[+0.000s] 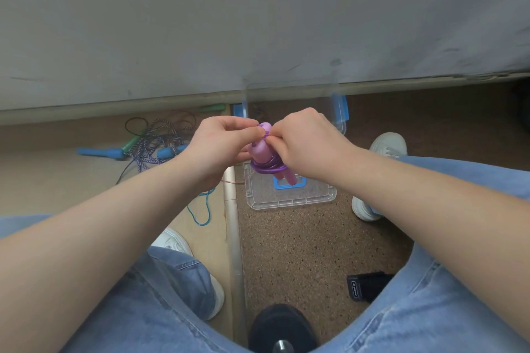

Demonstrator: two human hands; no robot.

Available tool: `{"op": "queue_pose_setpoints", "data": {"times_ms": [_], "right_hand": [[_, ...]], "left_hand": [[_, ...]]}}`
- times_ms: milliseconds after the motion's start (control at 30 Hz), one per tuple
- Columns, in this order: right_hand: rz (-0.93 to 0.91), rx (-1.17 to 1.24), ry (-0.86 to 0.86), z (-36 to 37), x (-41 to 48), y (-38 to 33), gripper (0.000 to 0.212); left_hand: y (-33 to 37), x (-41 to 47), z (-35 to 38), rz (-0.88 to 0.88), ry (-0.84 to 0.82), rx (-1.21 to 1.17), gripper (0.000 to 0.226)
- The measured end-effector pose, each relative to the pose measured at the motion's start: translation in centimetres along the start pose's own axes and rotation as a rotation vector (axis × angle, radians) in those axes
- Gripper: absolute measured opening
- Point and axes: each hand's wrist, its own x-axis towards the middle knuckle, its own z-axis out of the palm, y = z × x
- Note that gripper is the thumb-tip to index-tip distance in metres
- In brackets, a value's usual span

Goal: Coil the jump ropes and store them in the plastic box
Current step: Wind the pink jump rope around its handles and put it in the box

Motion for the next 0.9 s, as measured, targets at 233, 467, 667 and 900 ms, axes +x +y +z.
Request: {"op": "queue_pose_setpoints", "data": {"times_ms": [233, 467, 667, 900], "right_hand": [[-0.003, 0.25, 0.121, 1.1, 0.2, 0.6, 0.037], [0.181, 0.62, 0.053, 0.3, -0.3, 0.1, 0.041], [0.496, 1.076, 0.052, 0.8, 0.6, 0.3, 0.012], [0.491, 0.997, 0.177, 0.9, 1.0, 0.9, 0.021]], "left_hand": [[0.4, -0.1, -0.5, 0.018, -0.068, 0.027, 0.024], [1.3, -0.2, -0.8, 0.071, -0.002, -0.041, 0.025], [0.8, -0.3, -0.4, 0.12, 0.023, -0.028, 0.027], [0.6, -0.9, 0.1, 0.128, 0.011, -0.023, 0.025]]}}
